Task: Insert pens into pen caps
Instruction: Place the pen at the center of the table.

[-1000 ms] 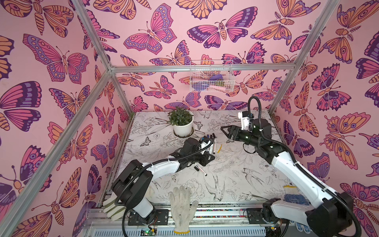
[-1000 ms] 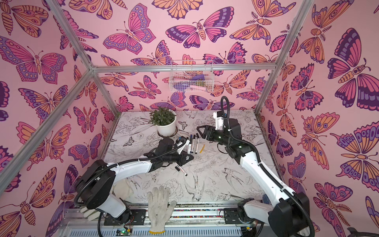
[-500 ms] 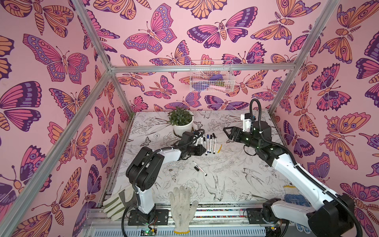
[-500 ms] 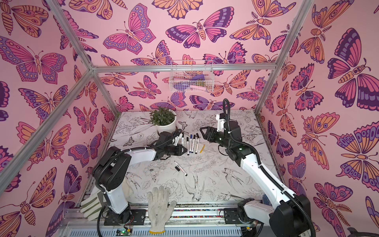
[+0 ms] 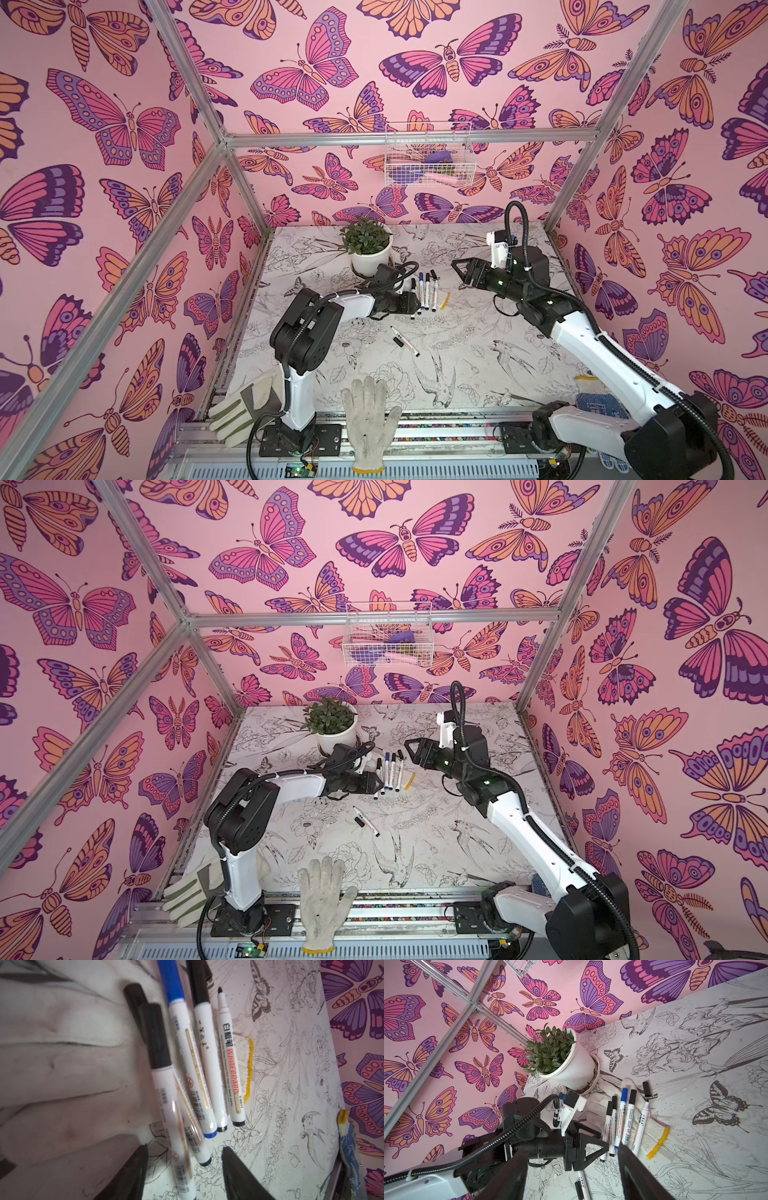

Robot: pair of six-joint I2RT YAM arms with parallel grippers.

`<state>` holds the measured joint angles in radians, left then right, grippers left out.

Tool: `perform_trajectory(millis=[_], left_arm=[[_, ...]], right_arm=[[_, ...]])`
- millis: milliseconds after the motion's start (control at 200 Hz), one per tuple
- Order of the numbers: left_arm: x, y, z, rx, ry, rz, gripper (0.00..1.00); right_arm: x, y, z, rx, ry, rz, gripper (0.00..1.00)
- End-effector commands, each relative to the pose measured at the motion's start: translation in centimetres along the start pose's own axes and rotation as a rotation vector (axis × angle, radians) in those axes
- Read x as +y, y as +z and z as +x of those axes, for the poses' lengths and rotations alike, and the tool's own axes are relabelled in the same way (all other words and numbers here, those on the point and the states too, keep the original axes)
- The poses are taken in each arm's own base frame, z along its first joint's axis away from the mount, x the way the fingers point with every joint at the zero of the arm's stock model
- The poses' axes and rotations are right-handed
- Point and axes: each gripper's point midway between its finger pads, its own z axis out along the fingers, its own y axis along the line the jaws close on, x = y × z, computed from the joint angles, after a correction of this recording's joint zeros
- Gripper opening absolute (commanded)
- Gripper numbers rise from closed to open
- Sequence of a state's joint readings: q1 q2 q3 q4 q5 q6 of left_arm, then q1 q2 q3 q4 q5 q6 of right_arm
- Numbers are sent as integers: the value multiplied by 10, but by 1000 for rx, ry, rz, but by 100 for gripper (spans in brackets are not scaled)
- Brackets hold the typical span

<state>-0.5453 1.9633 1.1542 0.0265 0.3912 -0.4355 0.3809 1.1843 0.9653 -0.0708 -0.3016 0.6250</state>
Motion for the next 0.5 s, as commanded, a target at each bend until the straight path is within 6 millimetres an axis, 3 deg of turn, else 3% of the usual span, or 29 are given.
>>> perform_trajectory(millis=[0, 160, 280, 361, 496], left_arm=[[0, 1, -7, -7, -2, -13, 66], [-10, -24, -16, -53, 21, -23, 67], [-9, -57, 0, -86, 17, -58, 68], [5, -80, 16, -124, -13, -130, 68], [47, -117, 42, -172, -151, -326, 69]], right_arm=[[5, 0, 1, 3, -14, -27, 69], [5, 0, 5, 25, -36, -33, 69], [-4, 5, 28, 141, -92, -3, 69], [-5, 15, 65, 290, -141, -5, 68], [10, 29, 161, 641, -330, -66, 66]])
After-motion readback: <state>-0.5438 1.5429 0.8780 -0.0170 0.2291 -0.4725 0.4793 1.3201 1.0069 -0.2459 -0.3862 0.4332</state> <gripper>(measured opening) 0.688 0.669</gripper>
